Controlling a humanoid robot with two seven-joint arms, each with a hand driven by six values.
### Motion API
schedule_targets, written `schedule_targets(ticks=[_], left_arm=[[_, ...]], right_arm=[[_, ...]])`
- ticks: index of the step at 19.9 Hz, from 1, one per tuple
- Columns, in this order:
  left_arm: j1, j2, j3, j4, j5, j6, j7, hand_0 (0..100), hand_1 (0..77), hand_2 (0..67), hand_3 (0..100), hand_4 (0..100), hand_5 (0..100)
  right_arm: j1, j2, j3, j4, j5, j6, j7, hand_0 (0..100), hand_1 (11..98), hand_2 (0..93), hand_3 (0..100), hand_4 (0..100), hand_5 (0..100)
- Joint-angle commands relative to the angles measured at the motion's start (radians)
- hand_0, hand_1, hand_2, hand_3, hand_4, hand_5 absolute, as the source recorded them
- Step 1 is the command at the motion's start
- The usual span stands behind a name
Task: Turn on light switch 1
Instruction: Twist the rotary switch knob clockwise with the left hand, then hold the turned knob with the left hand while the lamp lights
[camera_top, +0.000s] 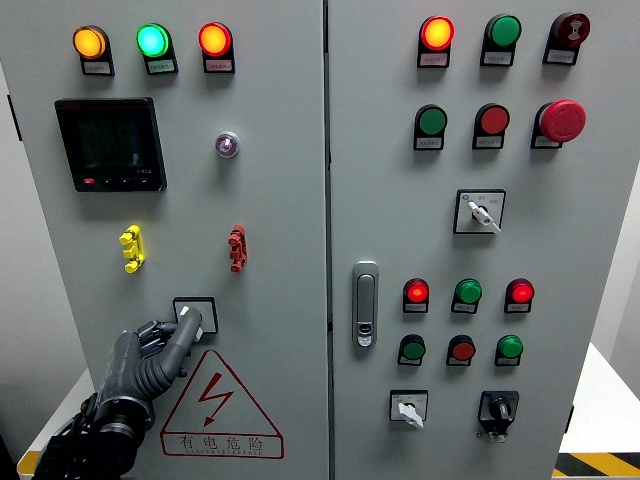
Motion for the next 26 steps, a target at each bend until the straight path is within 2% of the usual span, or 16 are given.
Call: schedule_targets(ticks=[1,6,9,10,18,22,23,24,26], left_arm=[[-0.001,0.001,0.0,0.0,0.0,0.0,0.0,94,51.2,62.9,85,100,69],[-0.001,-0.001,0.0,0.0,-0.001,0.0,0.0,100,50.9,63.0,85,100,69],[-0.001,-0.001,0.0,0.0,-0.001,0.0,0.0,100,51.9,63.1,85,100,69],[-0.001,-0.001,0.0,0.0,0.0,0.0,0.0,100,52.0,63.1,85,100,69],[-0.001,0.001,0.0,0.002,-0.003,0.002,0.0,100,52.3,63.3,85,100,69],[0.0,-0.001,0.0,0.002,-0.005,0.002,0.0,100,47.4,63.3,85,99,69],[0.002,-0.001,0.0,0.0,-0.005,0.002,-0.002,97,45.6,63.1,85,99,69],[0.002,-0.001,0.0,0.0,-0.006,0.002,-0.002,93,44.9,63.1,85,99,69],[0.003,-0.001,0.0,-0.001,-0.008,0.0,-0.002,77,43.5,63.0,85,99,69]], right_arm=[[0.0,0.0001,-0.001,-0.001,0.0,0.0,0.0,0,19.7,0.0,20,19,11],[0.0,0.0001,0.0,-0.001,0.0,0.0,0.0,0,19.6,0.0,20,19,11],[0.0,-0.0014,-0.001,-0.001,0.0,0.0,0.0,0,19.6,0.0,20,19,11],[0.0,0.0001,-0.001,-0.001,0.0,0.0,0.0,0,19.6,0.0,20,19,11],[0.0,0.0001,0.0,-0.001,0.0,0.0,0.0,0,19.7,0.0,20,19,11],[0.0,0.0001,0.0,-0.001,0.0,0.0,0.0,0,19.6,0.0,20,19,10],[0.0,-0.0014,-0.001,-0.001,0.0,0.0,0.0,0,19.6,0.0,20,19,10],[0.0,0.0001,0.0,-0.001,0.0,0.0,0.0,0,19.7,0.0,20,19,10],[0.0,0.0001,0.0,0.001,0.0,0.0,0.0,0,19.8,0.0,20,19,10]])
